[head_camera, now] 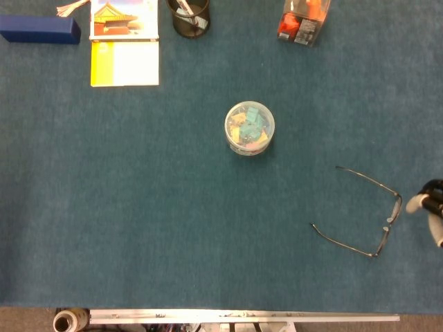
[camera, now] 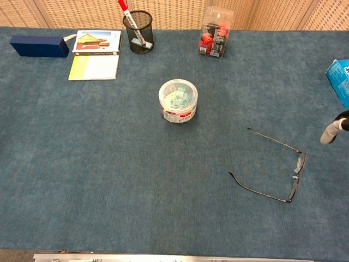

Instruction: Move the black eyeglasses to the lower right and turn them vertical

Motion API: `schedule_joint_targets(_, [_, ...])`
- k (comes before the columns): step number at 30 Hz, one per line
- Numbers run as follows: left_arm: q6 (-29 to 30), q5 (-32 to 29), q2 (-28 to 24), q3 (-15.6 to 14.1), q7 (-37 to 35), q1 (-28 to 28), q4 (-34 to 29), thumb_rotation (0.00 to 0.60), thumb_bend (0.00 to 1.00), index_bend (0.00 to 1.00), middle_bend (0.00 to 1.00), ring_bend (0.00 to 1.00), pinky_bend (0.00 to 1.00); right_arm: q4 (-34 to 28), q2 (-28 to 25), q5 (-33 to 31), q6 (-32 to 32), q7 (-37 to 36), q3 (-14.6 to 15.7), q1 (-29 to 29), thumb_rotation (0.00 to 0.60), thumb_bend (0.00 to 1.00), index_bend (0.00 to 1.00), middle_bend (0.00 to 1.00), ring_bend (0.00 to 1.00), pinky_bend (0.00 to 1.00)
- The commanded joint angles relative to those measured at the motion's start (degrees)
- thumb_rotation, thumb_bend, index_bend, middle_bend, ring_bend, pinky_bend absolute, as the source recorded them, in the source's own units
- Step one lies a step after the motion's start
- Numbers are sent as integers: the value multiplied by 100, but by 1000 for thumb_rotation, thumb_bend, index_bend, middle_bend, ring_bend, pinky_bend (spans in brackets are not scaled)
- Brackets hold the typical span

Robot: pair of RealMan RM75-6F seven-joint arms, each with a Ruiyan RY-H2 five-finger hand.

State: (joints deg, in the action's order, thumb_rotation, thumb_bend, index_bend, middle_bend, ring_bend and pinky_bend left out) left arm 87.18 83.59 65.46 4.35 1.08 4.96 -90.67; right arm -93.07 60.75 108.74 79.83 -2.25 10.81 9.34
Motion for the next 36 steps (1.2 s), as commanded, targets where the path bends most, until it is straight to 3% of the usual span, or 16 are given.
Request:
schedule_joint_targets(1, [31, -14, -13, 8, -14, -24, -6, 600, 377, 475, 537, 395, 534, -193, -181, 98, -249, 44, 138, 130, 600, 777, 479, 501, 330, 442])
schedule_joint_targets(12, [45, -23, -26, 13, -10, -51, -7, 600, 377, 475, 537, 395, 534, -565, -535, 178, -954, 265, 429, 375, 600, 867, 577, 584, 424, 478])
schedule_joint_targets(19, [37, -22, -21, 19, 11, -48, -11, 600, 377, 475, 537, 395, 534, -960, -814, -117, -1807, 861, 547, 578, 600, 968, 597, 584, 430, 492])
schedule_joint_targets(28, [40, -34, -34, 32, -10, -57, -13, 600, 377, 475, 537, 395, 534, -1427, -966, -1000, -2836, 1918, 465, 745, 600, 1000, 590, 495, 374, 473])
schedule_joint_targets(36, [45, -28, -34, 33, -14, -62, -11, 600, 377, 475, 537, 395, 534, -1563, -867, -1598, -3291, 2493, 377, 821, 600, 1000, 479, 415, 289, 368])
